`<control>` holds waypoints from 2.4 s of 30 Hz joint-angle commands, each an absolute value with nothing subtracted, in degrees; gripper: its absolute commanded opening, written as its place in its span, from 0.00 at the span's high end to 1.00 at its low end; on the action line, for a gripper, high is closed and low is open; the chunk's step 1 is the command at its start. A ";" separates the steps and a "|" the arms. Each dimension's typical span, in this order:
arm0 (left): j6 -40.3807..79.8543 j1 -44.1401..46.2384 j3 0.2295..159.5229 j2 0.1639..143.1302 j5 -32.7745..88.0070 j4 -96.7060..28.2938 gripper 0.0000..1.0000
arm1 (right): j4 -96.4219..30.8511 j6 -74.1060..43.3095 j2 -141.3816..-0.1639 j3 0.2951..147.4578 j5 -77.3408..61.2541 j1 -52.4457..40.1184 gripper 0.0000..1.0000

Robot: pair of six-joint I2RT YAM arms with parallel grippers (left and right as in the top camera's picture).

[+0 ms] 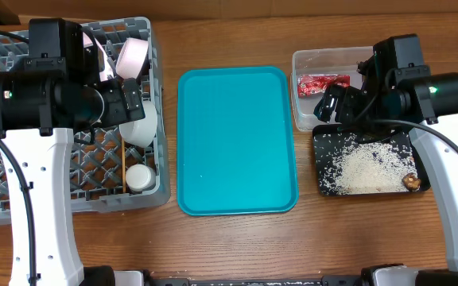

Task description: Sort waste into correct bins and load items into the dishwasher

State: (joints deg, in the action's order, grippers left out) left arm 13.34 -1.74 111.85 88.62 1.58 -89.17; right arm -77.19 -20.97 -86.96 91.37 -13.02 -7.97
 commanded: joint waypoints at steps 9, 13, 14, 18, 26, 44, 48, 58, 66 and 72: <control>13.74 -1.48 112.29 88.82 2.55 -89.10 0.00 | -63.64 -12.01 -72.12 84.95 -6.52 -8.12 0.00; 13.74 -1.48 112.29 88.82 2.55 -89.10 0.00 | -45.56 -6.76 -57.19 66.48 -9.08 -8.12 0.00; 13.74 -1.48 112.29 88.82 2.55 -89.10 0.00 | -42.30 -6.81 -54.17 62.61 -9.10 -8.12 0.00; 13.74 -1.48 112.29 88.82 2.57 -89.10 0.00 | -28.49 -6.79 -41.08 45.65 -9.10 -8.10 0.00; 13.74 -1.48 112.29 88.82 2.55 -89.10 0.00 | -12.71 -5.91 -13.37 15.73 -9.08 -7.31 0.00; 13.74 -1.48 112.29 88.82 2.57 -89.10 0.00 | -3.75 -5.93 -0.14 0.43 -7.60 -5.76 0.00; 13.74 -1.48 112.29 88.82 2.55 -89.10 0.00 | -3.77 -5.91 -0.14 0.43 -7.55 -5.76 0.00; 13.74 -1.48 112.29 88.82 2.55 -89.10 0.00 | -3.90 -5.91 -0.16 0.45 -7.55 -5.76 0.00; 13.74 -1.48 112.29 88.82 2.55 -89.10 0.00 | -3.90 -5.91 -0.16 0.45 -7.55 -5.76 0.00; 13.52 -1.58 112.29 85.17 0.93 -87.11 0.00 | -3.90 -5.91 -0.16 0.45 -7.55 -5.76 0.00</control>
State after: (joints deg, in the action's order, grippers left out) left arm 13.32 -1.74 111.83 88.60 1.74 -88.29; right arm -4.23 -5.98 -0.84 1.06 -8.08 -6.04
